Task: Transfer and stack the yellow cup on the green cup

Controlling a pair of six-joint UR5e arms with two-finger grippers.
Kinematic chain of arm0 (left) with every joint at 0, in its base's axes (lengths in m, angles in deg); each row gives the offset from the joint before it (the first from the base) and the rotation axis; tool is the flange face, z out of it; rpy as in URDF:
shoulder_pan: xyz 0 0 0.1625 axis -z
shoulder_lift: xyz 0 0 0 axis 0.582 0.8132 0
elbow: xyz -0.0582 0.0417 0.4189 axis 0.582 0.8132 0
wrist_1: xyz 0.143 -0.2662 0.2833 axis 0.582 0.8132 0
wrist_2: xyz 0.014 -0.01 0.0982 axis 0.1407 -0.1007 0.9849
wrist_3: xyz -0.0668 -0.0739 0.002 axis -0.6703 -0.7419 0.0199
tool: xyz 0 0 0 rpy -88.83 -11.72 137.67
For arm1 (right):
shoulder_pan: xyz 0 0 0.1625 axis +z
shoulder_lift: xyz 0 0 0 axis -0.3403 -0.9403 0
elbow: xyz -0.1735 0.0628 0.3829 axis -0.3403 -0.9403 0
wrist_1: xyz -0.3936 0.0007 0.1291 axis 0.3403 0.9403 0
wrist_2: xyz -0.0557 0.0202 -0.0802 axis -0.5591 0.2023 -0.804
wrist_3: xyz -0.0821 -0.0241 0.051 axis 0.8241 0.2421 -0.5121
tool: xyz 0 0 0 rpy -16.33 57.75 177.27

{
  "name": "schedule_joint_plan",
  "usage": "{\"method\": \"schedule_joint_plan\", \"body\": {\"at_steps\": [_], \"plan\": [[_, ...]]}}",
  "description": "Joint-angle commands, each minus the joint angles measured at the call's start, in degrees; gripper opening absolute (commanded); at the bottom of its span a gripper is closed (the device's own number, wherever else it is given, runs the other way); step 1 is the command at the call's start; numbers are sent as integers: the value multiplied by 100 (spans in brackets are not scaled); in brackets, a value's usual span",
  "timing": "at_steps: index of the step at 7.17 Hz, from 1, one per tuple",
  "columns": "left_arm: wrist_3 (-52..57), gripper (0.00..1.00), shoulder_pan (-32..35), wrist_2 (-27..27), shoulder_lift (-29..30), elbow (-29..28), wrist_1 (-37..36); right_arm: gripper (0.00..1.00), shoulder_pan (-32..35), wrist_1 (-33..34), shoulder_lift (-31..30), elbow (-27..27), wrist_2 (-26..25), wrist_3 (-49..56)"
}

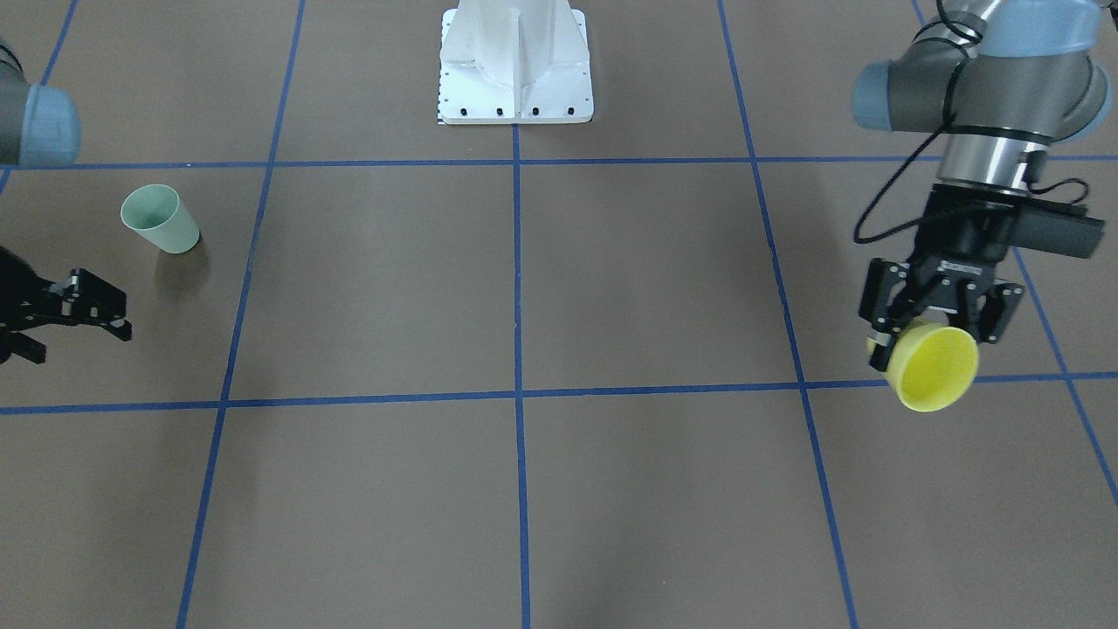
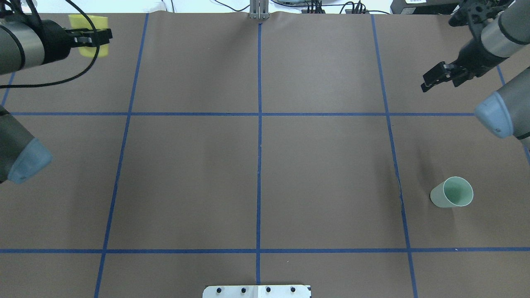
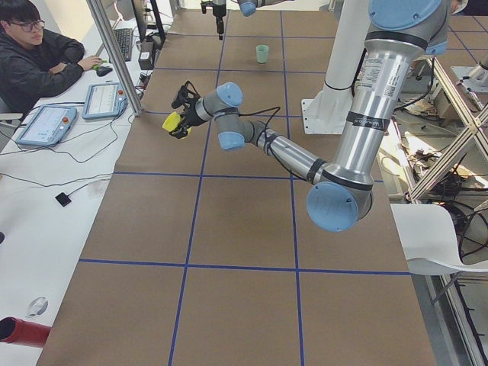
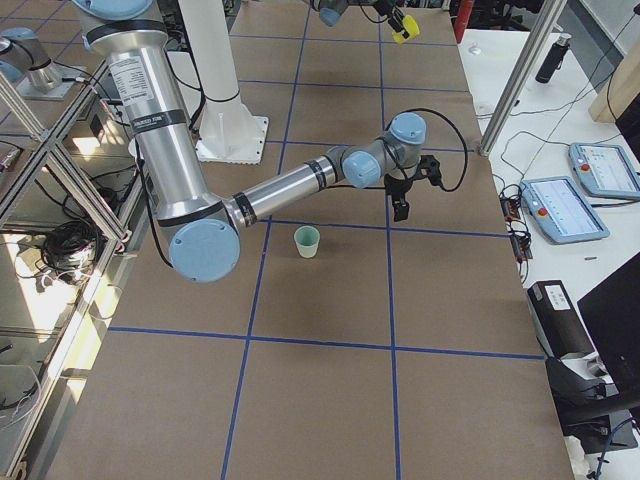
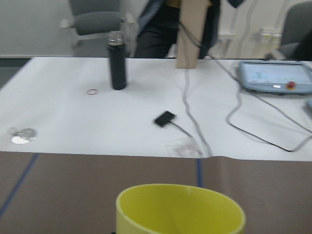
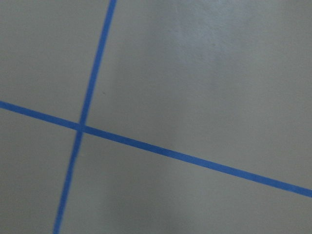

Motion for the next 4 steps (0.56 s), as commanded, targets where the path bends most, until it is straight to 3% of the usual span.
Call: {"method": "schedule_joint_plan", "body": {"at_steps": [1,4], "plan": [[42,0,-954,-19,108,-122,1100,100,-803,-1025,614,-255,-83,-1977],[86,0,-2053,-36,583,-369,1552,99,-1421,-1609,1143,-247,-66,-3374]]}}
